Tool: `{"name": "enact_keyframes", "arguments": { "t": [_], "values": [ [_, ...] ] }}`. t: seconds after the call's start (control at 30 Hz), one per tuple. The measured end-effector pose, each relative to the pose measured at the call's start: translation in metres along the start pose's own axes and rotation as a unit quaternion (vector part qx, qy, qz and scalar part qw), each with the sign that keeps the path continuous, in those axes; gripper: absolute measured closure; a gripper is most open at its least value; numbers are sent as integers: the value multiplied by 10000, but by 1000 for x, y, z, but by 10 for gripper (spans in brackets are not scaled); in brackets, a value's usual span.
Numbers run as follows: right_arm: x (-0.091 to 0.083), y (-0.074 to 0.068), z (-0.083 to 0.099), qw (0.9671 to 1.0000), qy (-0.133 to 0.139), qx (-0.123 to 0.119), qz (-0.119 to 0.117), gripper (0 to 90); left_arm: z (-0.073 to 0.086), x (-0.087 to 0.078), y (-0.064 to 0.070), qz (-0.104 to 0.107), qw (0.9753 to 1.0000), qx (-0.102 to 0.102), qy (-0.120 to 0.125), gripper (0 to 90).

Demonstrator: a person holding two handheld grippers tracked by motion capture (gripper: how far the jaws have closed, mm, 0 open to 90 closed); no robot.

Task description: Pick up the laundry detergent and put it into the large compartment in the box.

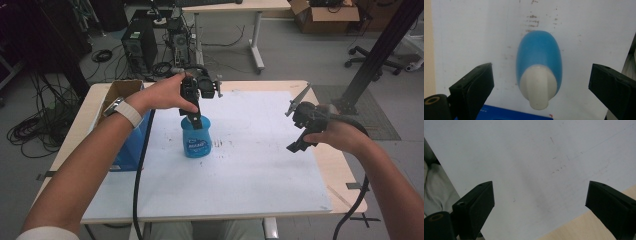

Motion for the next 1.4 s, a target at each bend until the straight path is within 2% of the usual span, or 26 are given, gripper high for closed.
{"name": "enact_keyframes", "arguments": {
  "t": [0.23,0.6,0.7,1.17,1.4],
  "values": [
    [1,-1,0,10000,-16,0,-9,82,0,5,1,-19,10000,53,2,64],
    [2,0,1,10000,-29,29,-20,82,4,18,0,-8,10000,18,-57,66],
    [3,-1,1,10000,-36,16,-26,81,5,22,-1,-60,9999,33,-94,68],
    [3,-1,1,10000,-29,20,-34,82,5,37,0,14,9999,38,-151,70],
    [3,0,1,10000,-29,17,-41,81,5,42,-1,-42,9998,63,-184,71]
  ]
}}
Point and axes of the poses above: each handheld gripper's, and its own axes: x roughly forward along the jaws, z roughly out of its underside, y roughly to its right, the point moved 1 cm from there along x, roughly forward along the jaws, and after that the axes turned 7 degrees about x, right-handed, at the moved point
